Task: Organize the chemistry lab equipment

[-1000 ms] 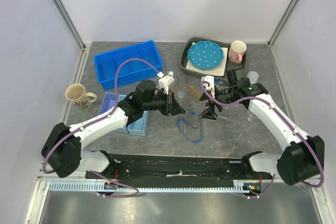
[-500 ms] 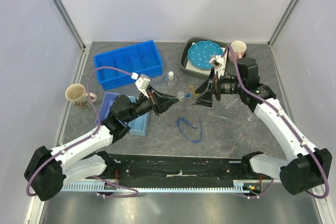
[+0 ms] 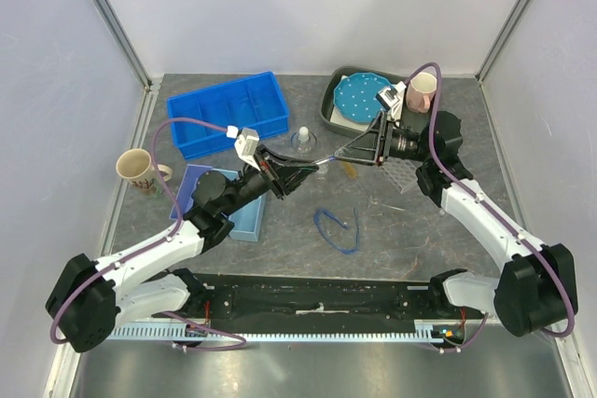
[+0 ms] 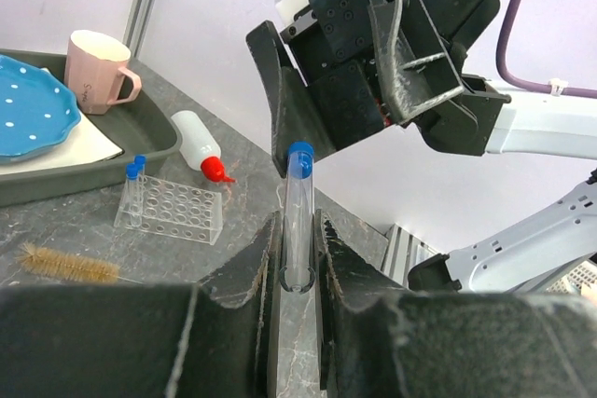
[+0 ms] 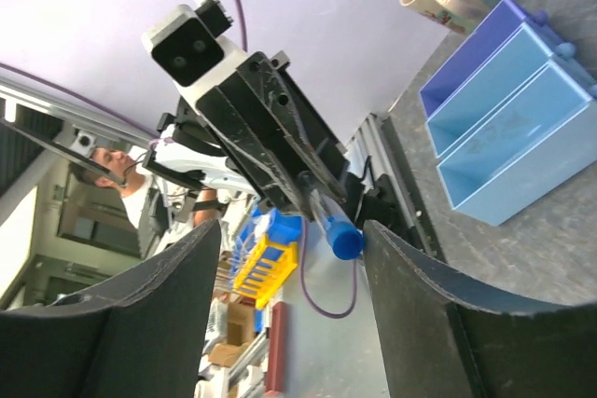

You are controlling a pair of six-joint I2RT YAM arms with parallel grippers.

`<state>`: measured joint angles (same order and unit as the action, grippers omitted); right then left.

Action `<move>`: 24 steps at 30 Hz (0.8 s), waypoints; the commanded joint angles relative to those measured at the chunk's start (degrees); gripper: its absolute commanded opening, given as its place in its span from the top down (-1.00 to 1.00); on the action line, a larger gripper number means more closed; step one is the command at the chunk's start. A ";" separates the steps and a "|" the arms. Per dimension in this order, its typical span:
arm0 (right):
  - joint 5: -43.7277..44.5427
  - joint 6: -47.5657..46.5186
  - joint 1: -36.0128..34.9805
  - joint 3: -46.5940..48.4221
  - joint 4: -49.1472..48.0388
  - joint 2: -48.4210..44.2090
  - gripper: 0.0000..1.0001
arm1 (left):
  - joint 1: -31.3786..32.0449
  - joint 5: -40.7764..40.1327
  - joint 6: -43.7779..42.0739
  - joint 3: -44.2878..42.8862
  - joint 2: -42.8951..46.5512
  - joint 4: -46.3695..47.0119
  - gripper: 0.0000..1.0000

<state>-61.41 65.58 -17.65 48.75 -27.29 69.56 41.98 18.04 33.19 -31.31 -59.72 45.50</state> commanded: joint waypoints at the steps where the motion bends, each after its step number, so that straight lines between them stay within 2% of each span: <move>1: 0.67 9.21 -1.24 -0.24 -8.92 1.10 -0.34 | 0.03 -0.91 1.35 -1.21 -1.53 5.30 0.96; 11: 1.73 6.40 -2.48 -0.76 -5.58 1.98 -0.03 | 0.12 -1.08 1.88 -2.09 -3.82 6.01 0.96; 20: 2.17 4.74 -2.48 -1.03 -5.50 2.25 0.44 | 0.12 -1.17 2.23 -1.56 -4.79 5.75 0.95; 23: 2.17 3.42 -2.30 -0.85 -4.09 1.98 0.55 | 0.12 -1.52 2.14 -1.56 -4.61 4.70 0.89; 24: 1.99 2.63 -2.13 -0.76 -3.48 1.81 0.56 | 0.12 -1.69 1.97 -1.56 -4.44 4.17 0.73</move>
<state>-58.78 70.28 -19.64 47.68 -30.35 72.12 42.04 18.17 35.22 -31.79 -63.81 50.94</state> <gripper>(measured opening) 0.245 0.218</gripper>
